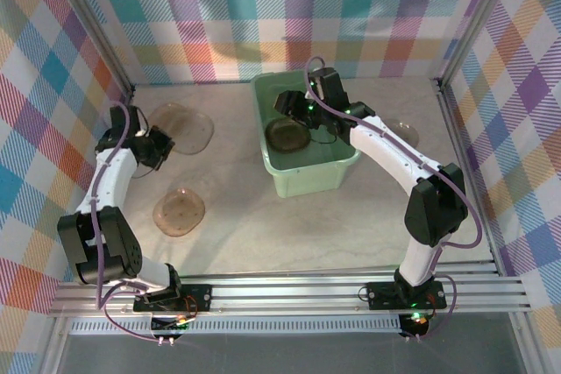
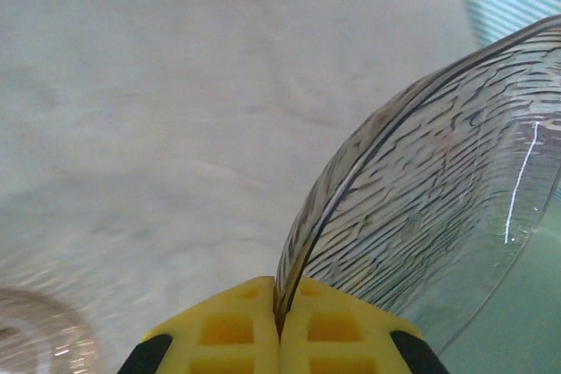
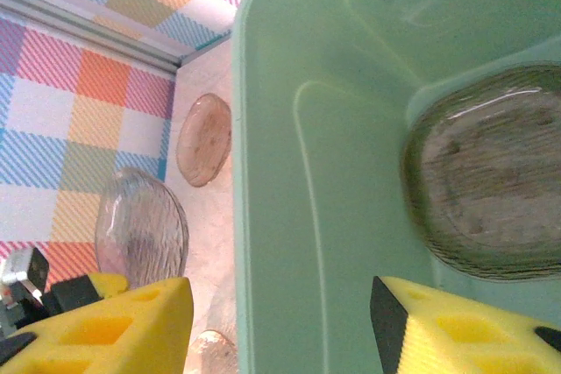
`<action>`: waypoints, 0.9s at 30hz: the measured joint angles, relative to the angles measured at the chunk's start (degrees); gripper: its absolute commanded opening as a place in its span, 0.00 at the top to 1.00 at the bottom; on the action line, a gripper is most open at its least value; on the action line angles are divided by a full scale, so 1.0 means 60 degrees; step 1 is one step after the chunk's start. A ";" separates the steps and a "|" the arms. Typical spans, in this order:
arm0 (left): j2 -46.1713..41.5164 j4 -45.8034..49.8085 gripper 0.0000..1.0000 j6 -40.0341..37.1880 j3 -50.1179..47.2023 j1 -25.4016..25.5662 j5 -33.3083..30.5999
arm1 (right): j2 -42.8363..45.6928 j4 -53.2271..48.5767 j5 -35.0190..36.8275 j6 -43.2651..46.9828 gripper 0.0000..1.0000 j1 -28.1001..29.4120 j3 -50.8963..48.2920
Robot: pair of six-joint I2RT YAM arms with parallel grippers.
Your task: Place the plates into the plastic bin on the countertop
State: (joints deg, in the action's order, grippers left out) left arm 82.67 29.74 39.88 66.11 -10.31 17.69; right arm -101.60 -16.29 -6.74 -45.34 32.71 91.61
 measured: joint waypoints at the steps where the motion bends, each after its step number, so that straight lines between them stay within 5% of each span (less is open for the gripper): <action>1: -0.0036 -0.0178 1.00 0.0004 0.0189 0.0255 -0.0018 | 0.0007 0.0142 -0.0095 0.0007 0.44 0.0000 -0.0004; 15: 0.0186 -0.2721 1.00 -0.0007 0.2404 0.2710 -0.0168 | 0.1479 0.2867 -0.0798 0.0386 0.47 0.0251 -0.1421; 27: 0.0463 -0.2878 1.00 -0.0470 0.3442 0.3956 -0.0805 | 0.1490 0.4958 -0.0918 -0.0084 0.56 0.0295 -0.2146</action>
State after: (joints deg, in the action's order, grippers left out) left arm 85.45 12.47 37.06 86.76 13.43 12.86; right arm -92.66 13.45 -12.25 -45.84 34.48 78.74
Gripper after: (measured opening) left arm 0.048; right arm 0.447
